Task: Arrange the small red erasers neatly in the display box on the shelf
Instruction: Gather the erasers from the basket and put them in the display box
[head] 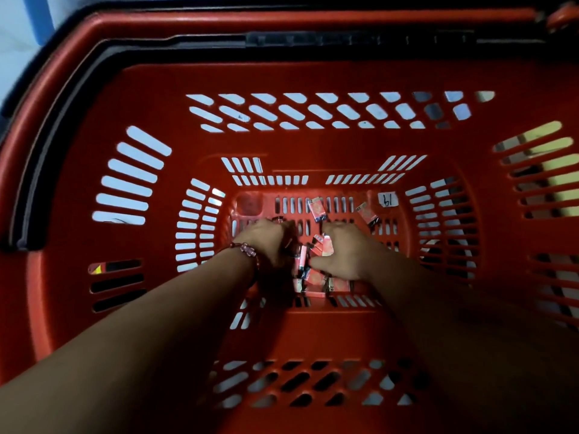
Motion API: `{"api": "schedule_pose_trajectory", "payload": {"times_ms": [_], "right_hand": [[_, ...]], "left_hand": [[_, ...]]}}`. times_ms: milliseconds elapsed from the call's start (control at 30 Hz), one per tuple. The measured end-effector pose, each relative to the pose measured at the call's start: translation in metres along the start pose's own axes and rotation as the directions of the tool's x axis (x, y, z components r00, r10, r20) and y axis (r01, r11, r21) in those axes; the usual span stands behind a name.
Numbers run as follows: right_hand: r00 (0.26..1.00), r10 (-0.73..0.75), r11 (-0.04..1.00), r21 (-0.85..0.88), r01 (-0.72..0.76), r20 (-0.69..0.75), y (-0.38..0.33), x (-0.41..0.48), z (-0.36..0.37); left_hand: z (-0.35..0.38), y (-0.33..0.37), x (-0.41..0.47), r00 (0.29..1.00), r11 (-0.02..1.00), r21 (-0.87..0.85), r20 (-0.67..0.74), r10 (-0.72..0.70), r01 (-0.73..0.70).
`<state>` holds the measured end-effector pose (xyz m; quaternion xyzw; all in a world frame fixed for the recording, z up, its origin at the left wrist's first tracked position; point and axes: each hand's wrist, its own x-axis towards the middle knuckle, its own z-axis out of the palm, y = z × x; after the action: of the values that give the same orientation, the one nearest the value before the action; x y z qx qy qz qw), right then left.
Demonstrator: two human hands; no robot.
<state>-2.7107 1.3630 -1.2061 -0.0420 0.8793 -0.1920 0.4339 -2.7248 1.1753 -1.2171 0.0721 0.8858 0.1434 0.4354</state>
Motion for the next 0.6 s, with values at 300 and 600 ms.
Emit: {"api": "schedule_pose_trajectory", "payload": {"times_ms": [300,600], "right_hand": [[0.999,0.047,0.994,0.100,-0.046,-0.011,-0.002,0.001,-0.005],[0.998,0.065,0.997,0.042,-0.064,-0.013,-0.017,-0.012,-0.047]], "left_hand": [[-0.010,0.003,-0.001,1.000,1.000,-0.018,0.017,-0.017,0.017],[-0.034,0.023,-0.015,0.998,0.996,0.083,-0.061,0.022,-0.017]]}}
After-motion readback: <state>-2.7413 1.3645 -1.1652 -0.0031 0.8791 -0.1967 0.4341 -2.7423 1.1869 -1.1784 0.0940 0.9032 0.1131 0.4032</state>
